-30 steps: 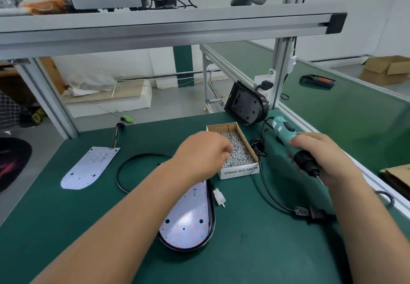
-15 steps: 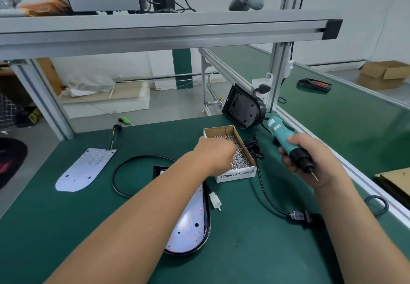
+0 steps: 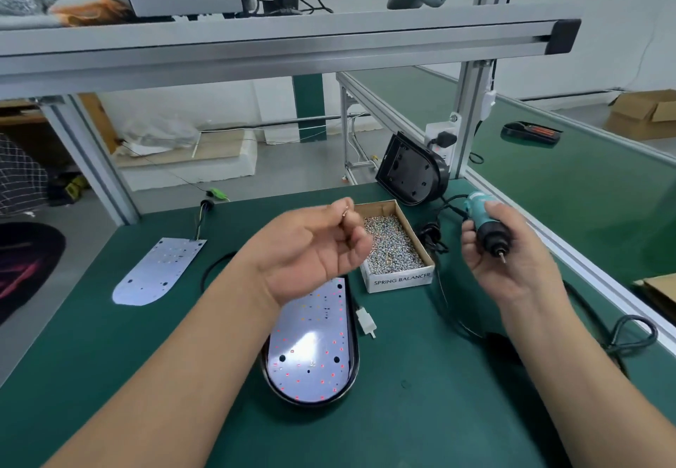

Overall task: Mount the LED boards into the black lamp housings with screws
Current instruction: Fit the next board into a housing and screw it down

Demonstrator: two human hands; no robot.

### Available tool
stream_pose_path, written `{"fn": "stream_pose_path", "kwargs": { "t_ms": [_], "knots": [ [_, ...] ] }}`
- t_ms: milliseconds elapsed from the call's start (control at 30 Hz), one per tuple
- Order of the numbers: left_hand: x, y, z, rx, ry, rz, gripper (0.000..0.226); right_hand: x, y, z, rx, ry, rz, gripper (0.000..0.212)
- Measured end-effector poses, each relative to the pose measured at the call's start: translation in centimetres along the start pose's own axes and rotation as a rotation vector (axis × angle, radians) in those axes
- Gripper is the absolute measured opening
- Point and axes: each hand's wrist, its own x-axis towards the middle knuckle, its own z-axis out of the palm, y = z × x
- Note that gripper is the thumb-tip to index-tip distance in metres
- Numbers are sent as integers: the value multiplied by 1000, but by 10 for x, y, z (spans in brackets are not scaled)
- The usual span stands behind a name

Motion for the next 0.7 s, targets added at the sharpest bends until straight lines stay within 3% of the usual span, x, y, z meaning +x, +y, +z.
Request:
{"fn": "stream_pose_path", "kwargs": {
  "t_ms": [167,333,533,700],
  "knots": [
    [-51,-25,-5,-224,73,-46,10,-24,26,34,179,19,-54,10],
    [-73,-46,-11,-126,175,-45,3,-51,40,76,273,-132,-83,6],
    [-79,-51,-23,-70,193,-11,15,-52,44,104,314,-187,-124,25],
    [-83,-54,-23,-49,167,13,12,-50,53,89,312,-203,-79,53]
  ]
}}
